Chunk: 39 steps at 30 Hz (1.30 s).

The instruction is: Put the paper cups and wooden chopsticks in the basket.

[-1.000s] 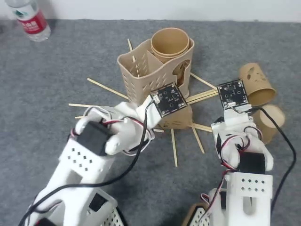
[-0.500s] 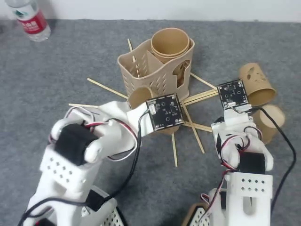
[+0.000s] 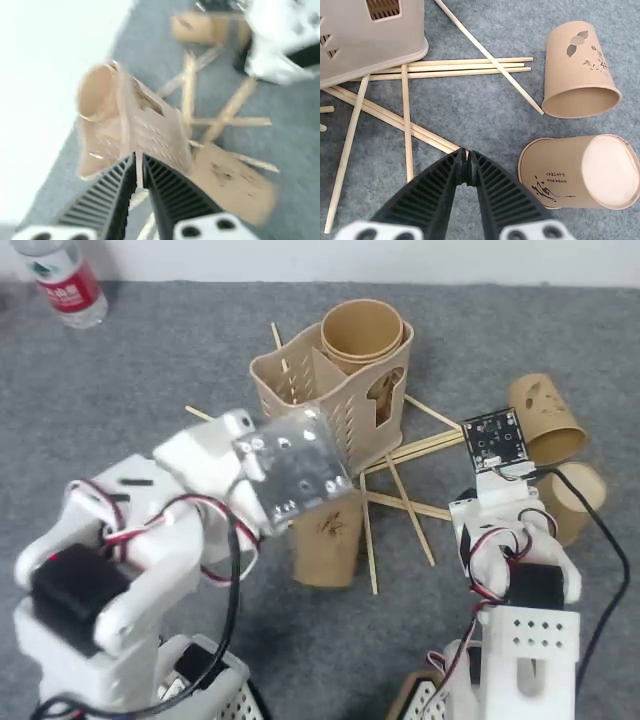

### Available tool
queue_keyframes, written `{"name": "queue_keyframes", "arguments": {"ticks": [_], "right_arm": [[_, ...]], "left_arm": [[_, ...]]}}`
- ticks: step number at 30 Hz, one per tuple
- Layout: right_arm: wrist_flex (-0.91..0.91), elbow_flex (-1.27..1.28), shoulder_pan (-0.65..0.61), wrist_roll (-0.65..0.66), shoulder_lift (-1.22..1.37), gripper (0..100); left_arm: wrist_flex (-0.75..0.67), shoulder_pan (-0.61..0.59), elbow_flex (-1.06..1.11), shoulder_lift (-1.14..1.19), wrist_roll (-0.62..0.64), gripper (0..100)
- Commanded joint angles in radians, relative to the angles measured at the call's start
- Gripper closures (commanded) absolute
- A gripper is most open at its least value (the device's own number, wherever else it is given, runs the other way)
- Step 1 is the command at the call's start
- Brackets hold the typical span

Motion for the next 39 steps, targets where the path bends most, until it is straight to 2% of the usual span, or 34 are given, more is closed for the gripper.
{"name": "queue_keyframes", "arguments": {"ticks": [1,4,10,13,18,21,25,33,39], "right_arm": [[-0.019,0.018,0.001,-0.003,-0.004,99.1],[-0.065,0.054,0.001,-0.002,-0.004,99.1],[-0.081,0.058,0.002,-0.002,-0.004,99.0],[-0.081,0.058,0.028,-0.002,-0.004,99.0],[-0.091,0.054,0.097,-0.002,-0.004,99.0],[-0.111,0.057,0.142,-0.002,-0.004,99.0],[-0.142,0.057,0.219,-0.002,-0.004,99.0],[-0.154,0.054,0.254,-0.002,-0.004,99.0],[-0.168,0.054,0.255,0.000,-0.002,99.0]], "left_arm": [[-0.110,-0.038,-0.024,0.051,-0.015,99],[-0.031,-0.025,-0.019,0.112,-0.017,99],[0.160,0.129,0.050,0.175,-0.018,99],[0.152,0.186,0.203,0.207,-0.023,97],[-0.031,0.222,0.427,0.269,-0.025,85],[-0.147,0.203,0.481,0.304,-0.025,84],[-0.221,0.169,0.483,0.374,-0.025,83],[-0.222,0.127,0.446,0.571,-0.091,83],[-0.049,0.101,0.320,0.689,-0.167,83]]}}
